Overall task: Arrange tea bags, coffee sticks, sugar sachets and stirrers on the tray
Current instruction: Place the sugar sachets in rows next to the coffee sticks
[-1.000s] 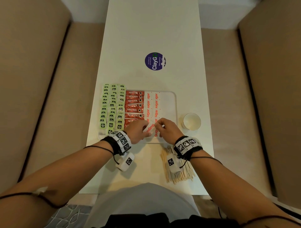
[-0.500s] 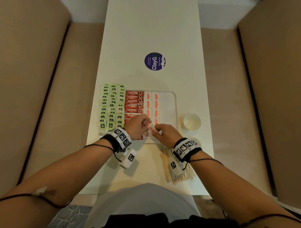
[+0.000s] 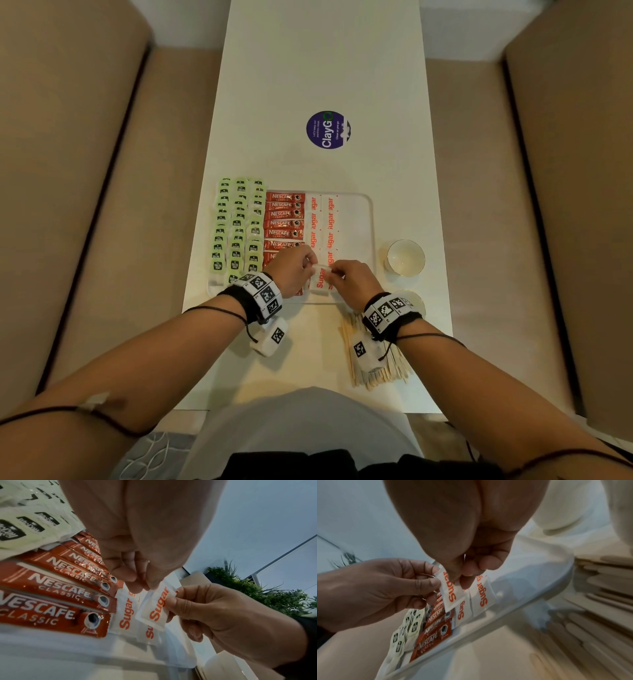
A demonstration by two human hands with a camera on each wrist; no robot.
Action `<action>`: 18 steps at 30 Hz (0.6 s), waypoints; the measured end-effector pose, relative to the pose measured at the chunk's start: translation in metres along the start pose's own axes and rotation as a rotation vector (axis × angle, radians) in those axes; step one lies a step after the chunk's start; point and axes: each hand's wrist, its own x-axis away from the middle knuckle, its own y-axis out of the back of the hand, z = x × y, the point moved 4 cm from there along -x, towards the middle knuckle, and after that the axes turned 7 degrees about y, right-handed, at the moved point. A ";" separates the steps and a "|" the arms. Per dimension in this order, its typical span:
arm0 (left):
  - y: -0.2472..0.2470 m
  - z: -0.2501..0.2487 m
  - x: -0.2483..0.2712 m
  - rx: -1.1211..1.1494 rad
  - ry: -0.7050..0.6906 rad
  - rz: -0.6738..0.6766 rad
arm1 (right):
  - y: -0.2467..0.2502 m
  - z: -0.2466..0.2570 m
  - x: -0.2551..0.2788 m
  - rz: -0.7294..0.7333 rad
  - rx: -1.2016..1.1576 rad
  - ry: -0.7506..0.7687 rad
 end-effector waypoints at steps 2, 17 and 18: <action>-0.005 0.004 0.001 -0.021 0.031 0.009 | -0.004 -0.003 -0.001 -0.001 0.032 -0.026; -0.017 0.011 -0.004 -0.087 0.068 -0.004 | -0.015 -0.011 -0.009 0.044 0.157 -0.117; -0.017 0.011 -0.004 -0.094 0.067 -0.010 | -0.015 -0.012 -0.010 0.034 0.156 -0.117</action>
